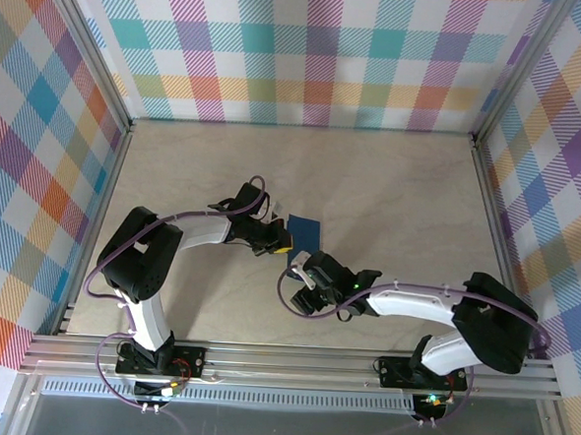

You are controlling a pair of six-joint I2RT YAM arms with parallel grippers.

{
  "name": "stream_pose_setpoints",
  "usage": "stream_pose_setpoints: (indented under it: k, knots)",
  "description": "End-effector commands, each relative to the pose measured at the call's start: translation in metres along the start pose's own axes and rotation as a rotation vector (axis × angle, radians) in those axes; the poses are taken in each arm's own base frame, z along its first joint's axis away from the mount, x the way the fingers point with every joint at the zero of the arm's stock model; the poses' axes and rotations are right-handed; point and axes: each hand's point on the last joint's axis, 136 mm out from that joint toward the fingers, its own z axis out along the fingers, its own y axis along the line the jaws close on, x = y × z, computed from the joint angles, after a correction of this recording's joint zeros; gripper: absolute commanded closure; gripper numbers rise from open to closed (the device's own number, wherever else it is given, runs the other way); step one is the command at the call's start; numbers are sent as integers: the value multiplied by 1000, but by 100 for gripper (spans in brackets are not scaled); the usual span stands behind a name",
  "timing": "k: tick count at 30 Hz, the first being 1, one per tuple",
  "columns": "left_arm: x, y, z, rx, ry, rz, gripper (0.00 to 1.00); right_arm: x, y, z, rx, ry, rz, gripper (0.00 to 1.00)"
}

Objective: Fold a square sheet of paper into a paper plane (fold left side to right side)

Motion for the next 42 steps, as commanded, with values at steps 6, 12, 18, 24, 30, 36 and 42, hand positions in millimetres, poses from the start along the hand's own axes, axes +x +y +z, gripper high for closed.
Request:
stream_pose_setpoints:
  k: [6, 12, 18, 24, 30, 36, 42]
  knots:
    - [0, -8, 2, 20, 16, -2, 95, -36, -9, 18, 103, -31, -131, 23]
    - [1, -6, 3, 12, 20, -5, 95, -52, -7, 21, 101, -60, -125, 26]
    - [1, -4, 3, 6, 18, -7, 95, -52, -6, 21, 93, -64, -106, 38]
    - [0, -3, 3, -3, 18, 1, 90, -51, -7, 20, 100, -59, -85, 67]
    - [-5, 2, -7, -35, 8, 42, 75, -50, -8, 14, 97, -58, -49, 94]
    - [-18, -2, -32, -30, -39, 73, 67, -46, -4, 11, 16, -19, 40, 100]
    - [-23, -7, -54, -61, -68, 143, 70, -51, 4, 6, -188, -25, 199, 100]
